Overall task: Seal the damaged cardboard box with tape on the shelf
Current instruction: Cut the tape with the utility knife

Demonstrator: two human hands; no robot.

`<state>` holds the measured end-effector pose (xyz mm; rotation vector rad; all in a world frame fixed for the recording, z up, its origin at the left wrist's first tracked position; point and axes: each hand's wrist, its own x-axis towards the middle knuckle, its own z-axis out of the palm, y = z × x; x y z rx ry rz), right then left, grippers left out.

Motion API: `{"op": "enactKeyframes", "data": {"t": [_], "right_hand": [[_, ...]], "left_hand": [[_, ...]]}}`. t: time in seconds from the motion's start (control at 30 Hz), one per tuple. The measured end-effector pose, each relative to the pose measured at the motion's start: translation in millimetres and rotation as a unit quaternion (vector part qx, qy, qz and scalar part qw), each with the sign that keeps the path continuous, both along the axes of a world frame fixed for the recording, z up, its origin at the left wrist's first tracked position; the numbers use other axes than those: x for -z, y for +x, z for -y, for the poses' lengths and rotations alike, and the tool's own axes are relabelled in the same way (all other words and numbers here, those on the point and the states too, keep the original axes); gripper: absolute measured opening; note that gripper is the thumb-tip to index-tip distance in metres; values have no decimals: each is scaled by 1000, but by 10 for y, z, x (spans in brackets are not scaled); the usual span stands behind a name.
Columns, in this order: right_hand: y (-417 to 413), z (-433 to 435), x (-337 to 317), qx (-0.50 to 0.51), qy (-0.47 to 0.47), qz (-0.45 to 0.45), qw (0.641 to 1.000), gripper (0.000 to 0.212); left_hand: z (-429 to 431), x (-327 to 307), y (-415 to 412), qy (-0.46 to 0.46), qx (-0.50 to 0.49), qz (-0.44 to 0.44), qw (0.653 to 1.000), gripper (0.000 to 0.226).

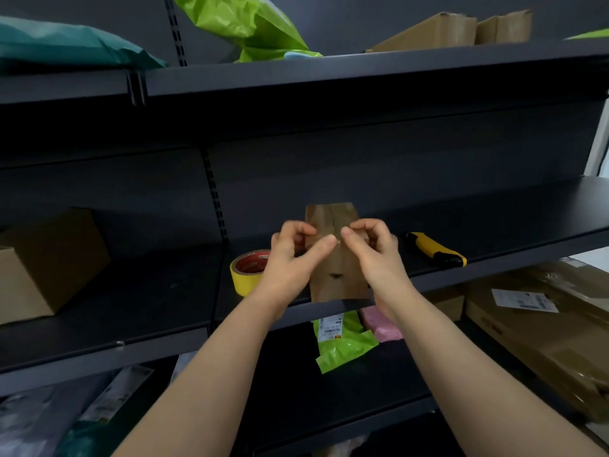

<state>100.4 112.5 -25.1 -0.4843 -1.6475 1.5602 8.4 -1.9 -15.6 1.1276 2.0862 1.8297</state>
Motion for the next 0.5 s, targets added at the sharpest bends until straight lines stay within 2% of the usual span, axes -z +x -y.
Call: {"op": "enactKeyframes", "data": {"t": [0.07,0.17,0.3,0.33,0.4,0.47,0.5], "right_hand": [[-58,22,-31,37,13,4,999,20],[-107,42,-62,41,0,8,999,28],[-116,49,-78,60,123,72,988,21],[-112,54,-80,60,155,87,982,23],[-112,72,-58,55,195,124,971,45],[-124,97,-17,89,231,163,955,76],[-137,99,10,124,251,169,945,84]], "left_hand": [[-41,-11,26,30,-54,24,998,40],[-56,-61,23,43,-48,115,991,56],[-46,-95,13,12,-19,167,986,28],[-44,-97,2,22,-17,187,982,31],[-45,-92,-49,40,-20,212,976,38],[-72,-89,-107,46,-41,192,979,32],[-87,-84,-133,57,-58,177,981,27]]}}
